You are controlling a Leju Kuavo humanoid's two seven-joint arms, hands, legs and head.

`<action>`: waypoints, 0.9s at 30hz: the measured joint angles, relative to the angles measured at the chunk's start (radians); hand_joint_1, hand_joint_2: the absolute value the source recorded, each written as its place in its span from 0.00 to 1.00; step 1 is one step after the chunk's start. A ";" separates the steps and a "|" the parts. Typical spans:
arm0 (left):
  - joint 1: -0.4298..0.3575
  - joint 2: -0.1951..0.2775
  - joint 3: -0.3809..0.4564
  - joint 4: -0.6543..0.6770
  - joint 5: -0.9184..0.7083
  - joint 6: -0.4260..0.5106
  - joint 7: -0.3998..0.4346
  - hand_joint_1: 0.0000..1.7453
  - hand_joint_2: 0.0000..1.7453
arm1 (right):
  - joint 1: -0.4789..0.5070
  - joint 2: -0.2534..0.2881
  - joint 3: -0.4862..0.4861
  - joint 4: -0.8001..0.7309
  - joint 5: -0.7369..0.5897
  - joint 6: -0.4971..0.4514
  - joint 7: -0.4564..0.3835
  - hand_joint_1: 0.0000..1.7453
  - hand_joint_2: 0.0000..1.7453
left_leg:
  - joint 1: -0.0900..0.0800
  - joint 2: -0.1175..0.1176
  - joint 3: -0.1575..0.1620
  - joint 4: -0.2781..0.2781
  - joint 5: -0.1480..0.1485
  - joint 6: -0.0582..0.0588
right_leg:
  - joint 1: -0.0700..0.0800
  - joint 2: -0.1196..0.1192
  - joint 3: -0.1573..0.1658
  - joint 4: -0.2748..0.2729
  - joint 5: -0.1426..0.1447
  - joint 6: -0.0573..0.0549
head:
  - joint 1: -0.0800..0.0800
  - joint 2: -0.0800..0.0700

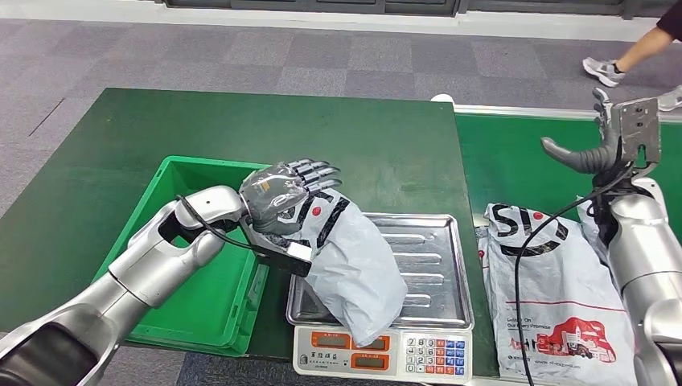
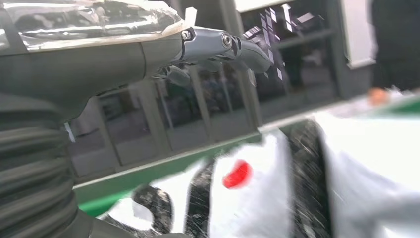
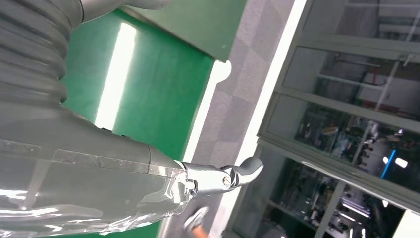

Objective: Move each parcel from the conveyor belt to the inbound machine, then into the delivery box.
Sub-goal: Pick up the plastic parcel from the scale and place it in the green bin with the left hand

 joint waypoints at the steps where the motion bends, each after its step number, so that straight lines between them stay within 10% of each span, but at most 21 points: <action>1: -0.004 0.005 -0.013 0.003 0.007 -0.006 -0.002 0.00 1.00 | 0.003 0.000 -0.004 0.000 0.005 0.001 0.001 0.00 1.00 | 0.000 0.000 0.000 0.000 0.000 0.000 | 0.000 0.000 0.000 0.000 0.000 0.000 | 0.000 0.000; 27: -0.032 0.047 -0.126 0.040 0.054 -0.073 -0.017 0.00 1.00 | 0.001 0.030 -0.031 0.000 0.048 -0.003 0.007 0.00 1.00 | 0.000 -0.001 0.000 0.000 0.000 0.000 | 0.000 -0.001 0.001 0.000 0.000 0.000 | 0.000 0.000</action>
